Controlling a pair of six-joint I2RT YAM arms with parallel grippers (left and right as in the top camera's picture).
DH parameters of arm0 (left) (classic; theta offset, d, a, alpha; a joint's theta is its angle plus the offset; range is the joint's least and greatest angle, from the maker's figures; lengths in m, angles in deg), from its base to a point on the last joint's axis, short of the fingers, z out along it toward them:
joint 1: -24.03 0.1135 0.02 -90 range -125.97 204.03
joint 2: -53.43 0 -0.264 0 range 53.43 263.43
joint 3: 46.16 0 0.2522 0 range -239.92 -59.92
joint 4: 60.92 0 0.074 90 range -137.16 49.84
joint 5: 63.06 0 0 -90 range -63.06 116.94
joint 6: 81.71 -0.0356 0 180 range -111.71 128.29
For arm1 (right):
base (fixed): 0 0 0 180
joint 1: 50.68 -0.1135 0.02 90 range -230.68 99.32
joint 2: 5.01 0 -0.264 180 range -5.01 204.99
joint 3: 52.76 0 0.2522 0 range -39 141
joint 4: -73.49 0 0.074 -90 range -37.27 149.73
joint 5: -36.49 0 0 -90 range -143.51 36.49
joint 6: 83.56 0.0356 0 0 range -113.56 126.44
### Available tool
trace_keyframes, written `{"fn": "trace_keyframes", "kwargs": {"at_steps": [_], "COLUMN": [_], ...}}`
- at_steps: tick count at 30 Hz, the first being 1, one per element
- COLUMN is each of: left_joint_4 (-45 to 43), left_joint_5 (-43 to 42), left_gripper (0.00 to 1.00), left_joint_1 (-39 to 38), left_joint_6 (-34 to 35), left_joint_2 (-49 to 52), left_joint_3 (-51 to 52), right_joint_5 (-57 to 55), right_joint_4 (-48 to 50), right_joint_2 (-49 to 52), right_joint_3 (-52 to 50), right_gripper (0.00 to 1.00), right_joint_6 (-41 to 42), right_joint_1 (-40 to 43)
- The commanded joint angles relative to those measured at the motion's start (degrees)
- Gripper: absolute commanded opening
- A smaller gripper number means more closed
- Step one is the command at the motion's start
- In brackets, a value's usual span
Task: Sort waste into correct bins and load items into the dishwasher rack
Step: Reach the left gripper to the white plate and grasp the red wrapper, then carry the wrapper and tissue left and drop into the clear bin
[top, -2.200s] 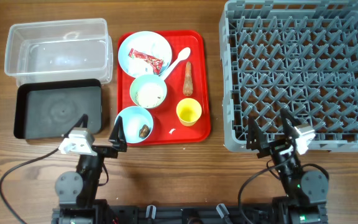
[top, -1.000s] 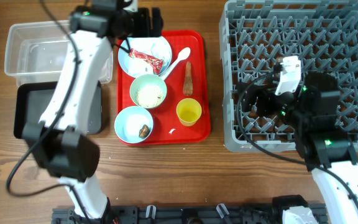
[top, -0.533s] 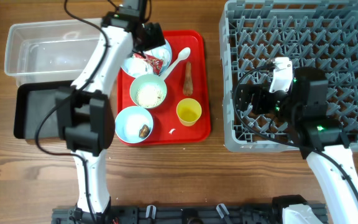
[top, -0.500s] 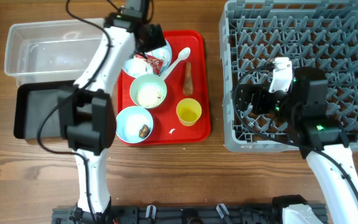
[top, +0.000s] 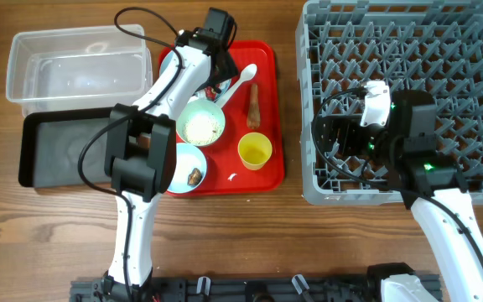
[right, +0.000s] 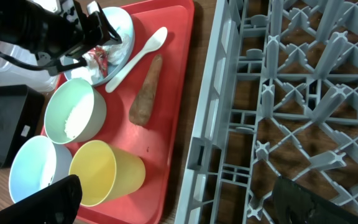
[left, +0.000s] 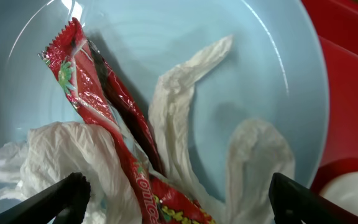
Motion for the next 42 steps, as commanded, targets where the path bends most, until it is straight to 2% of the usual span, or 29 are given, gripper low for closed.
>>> {"fn": "trace_keyframes", "kwargs": {"at_steps": [1,11,16,18,21,25,29,34,42], "left_joint_4": [-0.9,-2.3,-2.4,-2.6,-2.5,-2.3,-1.8,-1.4,-1.2], "left_joint_5": [1.7,1.7,1.7,1.7,1.6,1.5,1.1,0.7,0.7], "left_gripper": [0.97,1.0,0.95,0.81,0.39,0.04,0.04,0.04,0.04], "left_joint_1": [0.4,0.4,0.4,0.4,0.4,0.3,0.4,0.9,4.7], "left_joint_6": [2.0,2.0,2.0,2.0,2.0,2.0,1.3,-4.7,-6.7], "left_joint_2": [1.1,3.7,4.9,4.9,4.9,4.9,4.1,-0.3,-14.8], "left_joint_3": [-1.0,-1.0,-0.9,-1.0,-1.0,-1.0,-1.0,-2.5,-3.3], "right_joint_5": [1.3,1.3,1.3,1.3,1.3,1.3,1.3,1.3,1.3], "right_joint_4": [-0.2,-0.2,-0.1,-0.2,-0.2,-0.1,-0.1,-0.1,-0.1], "right_joint_2": [0.3,0.3,0.3,0.3,0.3,0.3,0.3,0.3,0.3], "right_joint_3": [1.2,1.2,1.2,1.2,1.2,1.2,1.2,1.2,1.2], "right_gripper": [1.0,1.0,1.0,1.0,0.99,0.99,0.98,0.99,0.98], "right_joint_6": [0.3,0.2,0.3,0.3,0.3,0.3,0.3,0.3,0.3], "right_joint_1": [0.1,0.1,0.1,0.1,0.1,0.1,0.1,0.1,0.1]}}
